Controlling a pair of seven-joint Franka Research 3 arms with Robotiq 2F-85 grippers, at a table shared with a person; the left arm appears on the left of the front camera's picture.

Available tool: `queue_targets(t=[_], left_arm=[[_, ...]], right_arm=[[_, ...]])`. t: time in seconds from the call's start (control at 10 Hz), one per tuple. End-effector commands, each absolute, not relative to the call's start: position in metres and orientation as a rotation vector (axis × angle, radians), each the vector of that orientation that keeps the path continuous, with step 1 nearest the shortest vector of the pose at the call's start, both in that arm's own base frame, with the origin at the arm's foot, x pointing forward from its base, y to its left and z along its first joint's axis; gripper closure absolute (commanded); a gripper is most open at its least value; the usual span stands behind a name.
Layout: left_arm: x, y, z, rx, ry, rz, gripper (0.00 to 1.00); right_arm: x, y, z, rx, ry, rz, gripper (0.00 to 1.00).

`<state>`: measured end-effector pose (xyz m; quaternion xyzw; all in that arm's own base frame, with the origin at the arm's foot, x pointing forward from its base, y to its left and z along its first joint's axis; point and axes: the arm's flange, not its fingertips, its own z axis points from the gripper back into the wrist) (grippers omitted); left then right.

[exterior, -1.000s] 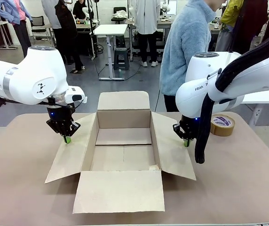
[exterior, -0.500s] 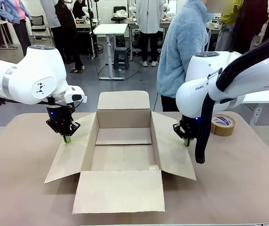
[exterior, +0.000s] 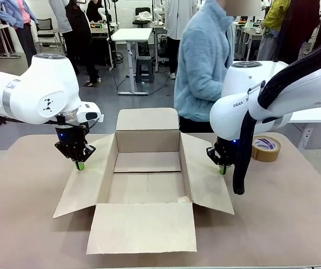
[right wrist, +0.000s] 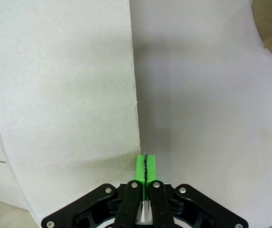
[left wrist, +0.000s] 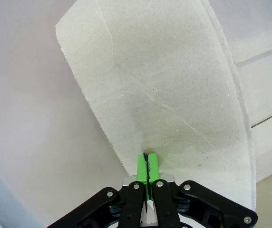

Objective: Wrap the clocks to prevent damage.
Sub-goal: Once the human has placed the objects inside and stepped back, release both hands from the side flaps of the Package Box.

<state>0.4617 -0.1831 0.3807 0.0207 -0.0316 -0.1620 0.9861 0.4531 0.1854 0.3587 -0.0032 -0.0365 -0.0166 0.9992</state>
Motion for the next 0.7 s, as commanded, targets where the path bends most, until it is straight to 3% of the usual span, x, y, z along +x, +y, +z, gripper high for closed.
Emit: queue_targets(t=[0.0,0.6], left_arm=[[0.4615,-0.1826,0.3805,0.048,-0.068,-0.321,1.00],[0.4615,-0.1826,0.3805,0.048,-0.068,-0.321,1.00]], right_arm=[[0.4517,0.1863,0.3582,-0.012,-0.082,-0.047,0.99],[0.4517,0.1863,0.3582,-0.012,-0.082,-0.047,0.99]])
